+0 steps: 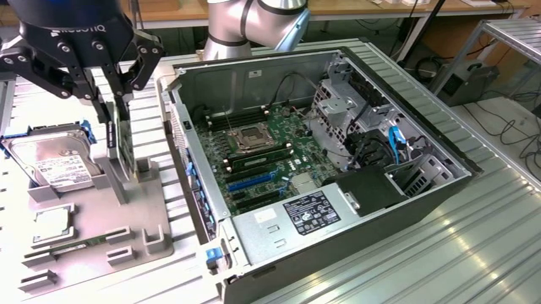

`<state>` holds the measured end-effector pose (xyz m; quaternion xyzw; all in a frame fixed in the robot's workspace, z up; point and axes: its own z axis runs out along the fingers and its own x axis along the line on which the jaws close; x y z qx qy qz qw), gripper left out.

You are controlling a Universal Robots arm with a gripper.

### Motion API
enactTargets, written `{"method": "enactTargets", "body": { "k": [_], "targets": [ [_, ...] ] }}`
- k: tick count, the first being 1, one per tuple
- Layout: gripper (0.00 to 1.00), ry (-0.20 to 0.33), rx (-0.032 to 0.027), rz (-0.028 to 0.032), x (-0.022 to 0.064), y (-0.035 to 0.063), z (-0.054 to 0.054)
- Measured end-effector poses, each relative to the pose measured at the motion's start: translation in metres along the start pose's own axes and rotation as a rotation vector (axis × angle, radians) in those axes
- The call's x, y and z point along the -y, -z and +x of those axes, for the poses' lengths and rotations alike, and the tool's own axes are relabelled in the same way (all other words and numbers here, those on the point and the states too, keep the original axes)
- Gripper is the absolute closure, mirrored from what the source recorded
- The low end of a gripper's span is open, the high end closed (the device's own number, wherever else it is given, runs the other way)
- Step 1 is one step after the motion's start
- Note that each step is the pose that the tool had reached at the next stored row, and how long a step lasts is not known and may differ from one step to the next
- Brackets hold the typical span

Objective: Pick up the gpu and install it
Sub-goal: 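Pick up the gpu and move the gpu toward the slot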

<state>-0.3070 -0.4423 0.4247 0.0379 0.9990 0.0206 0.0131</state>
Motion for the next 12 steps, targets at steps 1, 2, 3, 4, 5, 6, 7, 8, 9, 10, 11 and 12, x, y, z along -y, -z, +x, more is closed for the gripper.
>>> {"method": "enactTargets", "body": {
  "k": [1,2,3,4,5,6,7,8,9,10,11,12],
  "targets": [
    [0.74,0.0,0.0,0.0,0.0,0.0009,0.0],
    [0.74,0.0,0.0,0.0,-0.0001,0.0022,0.0],
    [0.74,0.0,0.0,-0.0001,-0.0001,0.0029,-0.0001],
    [0.74,0.0,0.0,-0.0001,-0.0002,0.0037,-0.0001],
    [0.74,0.0,0.0001,-0.0001,-0.0002,0.0043,-0.0001],
    [0.74,0.0,0.0001,-0.0001,-0.0002,0.005,-0.0001],
    [0.74,0.0,0.0,-0.0001,-0.0002,0.0057,-0.0001],
    [0.74,0.0,0.0,0.0,-0.0003,0.0061,-0.0001],
    [0.74,0.0,0.0,-0.0001,-0.0003,0.0063,-0.0001],
    [0.74,0.0,0.0,-0.0001,-0.0003,0.0063,-0.0002],
    [0.74,0.0,0.0001,-0.0001,-0.0003,0.0063,-0.0002],
    [0.74,0.0,0.0001,-0.0001,-0.0003,0.0063,-0.0001]
  ]
}}
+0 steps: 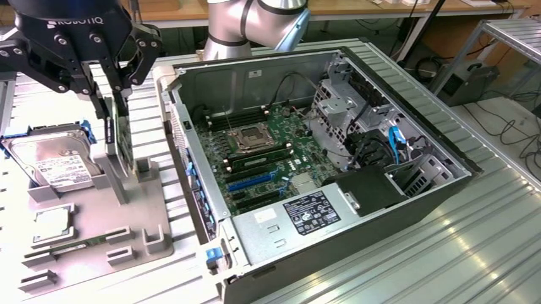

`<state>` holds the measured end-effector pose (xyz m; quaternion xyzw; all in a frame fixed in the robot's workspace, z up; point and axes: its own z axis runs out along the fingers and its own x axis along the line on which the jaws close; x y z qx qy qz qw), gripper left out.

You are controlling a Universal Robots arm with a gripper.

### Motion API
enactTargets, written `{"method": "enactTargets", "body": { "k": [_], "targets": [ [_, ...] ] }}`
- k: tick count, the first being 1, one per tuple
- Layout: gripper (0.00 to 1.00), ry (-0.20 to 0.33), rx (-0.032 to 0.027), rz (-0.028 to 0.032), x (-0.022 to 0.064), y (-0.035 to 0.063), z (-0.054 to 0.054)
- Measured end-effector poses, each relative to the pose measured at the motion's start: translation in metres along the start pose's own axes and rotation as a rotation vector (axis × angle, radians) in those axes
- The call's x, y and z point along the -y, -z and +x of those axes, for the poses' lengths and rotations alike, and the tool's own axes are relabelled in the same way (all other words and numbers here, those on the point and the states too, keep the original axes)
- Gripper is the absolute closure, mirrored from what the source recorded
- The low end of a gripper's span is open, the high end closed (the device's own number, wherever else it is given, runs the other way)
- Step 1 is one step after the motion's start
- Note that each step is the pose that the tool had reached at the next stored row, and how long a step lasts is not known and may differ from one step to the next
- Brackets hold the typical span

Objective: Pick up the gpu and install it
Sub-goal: 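Pick up the gpu and move the gpu toward the slot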

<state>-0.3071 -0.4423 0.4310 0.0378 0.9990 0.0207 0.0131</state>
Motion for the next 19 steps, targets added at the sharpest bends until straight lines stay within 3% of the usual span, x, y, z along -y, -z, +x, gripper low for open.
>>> {"method": "enactTargets", "body": {
  "k": [6,19],
  "targets": [
    [0.74,0.0,-0.0003,0.0003,-0.0001,0.0002,-0.001],
    [0.74,0.0,0.0002,0.0031,-0.001,-0.0004,-0.014]
  ]
}}
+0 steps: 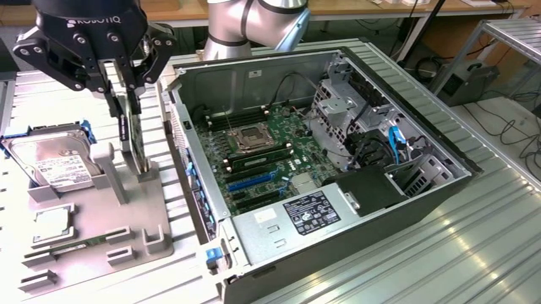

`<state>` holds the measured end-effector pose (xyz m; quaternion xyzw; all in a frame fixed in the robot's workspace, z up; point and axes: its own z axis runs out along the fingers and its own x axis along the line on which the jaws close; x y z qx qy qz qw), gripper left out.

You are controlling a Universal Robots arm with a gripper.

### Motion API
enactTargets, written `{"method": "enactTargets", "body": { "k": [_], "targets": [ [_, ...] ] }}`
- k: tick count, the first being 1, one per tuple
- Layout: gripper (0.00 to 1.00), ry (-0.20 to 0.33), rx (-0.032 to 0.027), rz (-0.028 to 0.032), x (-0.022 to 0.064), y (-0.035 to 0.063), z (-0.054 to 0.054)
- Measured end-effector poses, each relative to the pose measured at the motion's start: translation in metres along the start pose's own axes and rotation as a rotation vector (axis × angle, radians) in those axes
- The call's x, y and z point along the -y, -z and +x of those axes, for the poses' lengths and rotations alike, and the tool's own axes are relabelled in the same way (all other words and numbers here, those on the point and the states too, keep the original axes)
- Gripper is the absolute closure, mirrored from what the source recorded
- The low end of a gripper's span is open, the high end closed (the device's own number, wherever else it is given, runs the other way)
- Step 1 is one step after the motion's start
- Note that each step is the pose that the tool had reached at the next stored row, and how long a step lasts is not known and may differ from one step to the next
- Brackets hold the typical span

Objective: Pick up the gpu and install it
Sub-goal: 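Pick up the gpu and move the gpu toward the slot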

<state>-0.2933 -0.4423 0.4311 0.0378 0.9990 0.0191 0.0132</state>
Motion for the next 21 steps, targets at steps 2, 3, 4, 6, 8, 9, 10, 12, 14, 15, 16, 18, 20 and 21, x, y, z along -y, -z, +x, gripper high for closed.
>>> {"method": "enactTargets", "body": {
  "k": [2,3,4,6,8,9,10,12,14,15,16,18,20,21],
  "targets": [
    [0.74,0.0,0.0001,0.0005,-0.0001,-0.0001,-0.002],
    [0.74,0.0,0.0,0.0008,-0.0002,0.0,-0.002],
    [0.74,0.0,0.0001,0.0009,-0.0002,-0.0001,-0.003],
    [0.74,0.0,0.0001,0.0011,-0.0003,-0.0001,-0.005],
    [0.74,0.0,0.0001,0.0013,-0.0004,-0.0002,-0.006],
    [0.74,0.0,0.0001,0.0014,-0.0005,-0.0002,-0.007],
    [0.74,0.0,0.0001,0.0015,-0.0006,-0.0002,-0.008],
    [0.74,0.0,0.0001,0.0017,-0.0007,-0.0002,-0.01],
    [0.74,0.0,0.0001,0.0018,-0.0009,-0.0003,-0.011],
    [0.74,0.0,0.0001,0.0019,-0.0009,-0.0003,-0.012],
    [0.74,0.0,0.0001,0.0019,-0.001,-0.0003,-0.013],
    [0.74,0.0,0.0001,0.0019,-0.0011,-0.0004,-0.015],
    [0.74,0.0,0.0001,0.002,-0.0013,-0.0004,-0.017],
    [0.74,0.0,0.0001,0.002,-0.0014,-0.0005,-0.018]
  ]
}}
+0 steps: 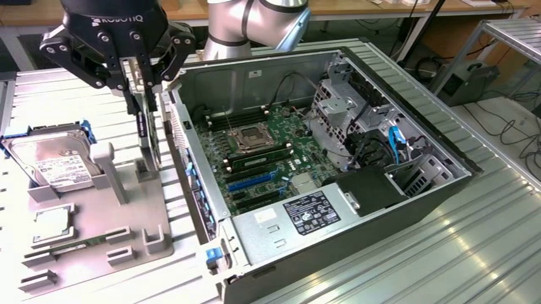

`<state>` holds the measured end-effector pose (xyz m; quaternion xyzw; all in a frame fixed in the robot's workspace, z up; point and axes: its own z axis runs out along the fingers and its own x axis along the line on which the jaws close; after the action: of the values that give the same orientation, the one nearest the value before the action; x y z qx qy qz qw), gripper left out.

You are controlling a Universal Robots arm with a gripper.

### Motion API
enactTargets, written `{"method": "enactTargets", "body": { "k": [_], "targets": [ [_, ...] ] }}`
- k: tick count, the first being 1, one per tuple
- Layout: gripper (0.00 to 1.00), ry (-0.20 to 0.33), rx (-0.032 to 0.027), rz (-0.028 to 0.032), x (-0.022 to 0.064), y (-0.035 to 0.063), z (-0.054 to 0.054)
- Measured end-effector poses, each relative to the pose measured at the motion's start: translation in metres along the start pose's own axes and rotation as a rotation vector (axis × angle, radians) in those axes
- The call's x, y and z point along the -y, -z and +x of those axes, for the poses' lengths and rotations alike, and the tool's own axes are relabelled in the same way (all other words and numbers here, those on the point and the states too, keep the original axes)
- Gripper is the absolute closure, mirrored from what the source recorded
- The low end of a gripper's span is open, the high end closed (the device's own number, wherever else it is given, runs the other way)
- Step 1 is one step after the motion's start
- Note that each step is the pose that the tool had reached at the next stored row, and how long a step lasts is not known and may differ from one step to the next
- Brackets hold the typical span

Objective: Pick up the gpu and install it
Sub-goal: 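Pick up the gpu and move the gpu toward the slot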

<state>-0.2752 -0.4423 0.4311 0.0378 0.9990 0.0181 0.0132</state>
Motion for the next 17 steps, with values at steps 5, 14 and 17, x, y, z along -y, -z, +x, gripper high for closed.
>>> {"method": "enactTargets", "body": {
  "k": [5,14,17],
  "targets": [
    [0.74,0.0,0.0,0.0,-0.0004,-0.0002,-0.006],
    [0.74,0.0,-0.0001,0.0002,-0.0011,-0.0004,-0.015],
    [0.74,0.0,0.0,0.0004,-0.0013,-0.0005,-0.018]
  ]
}}
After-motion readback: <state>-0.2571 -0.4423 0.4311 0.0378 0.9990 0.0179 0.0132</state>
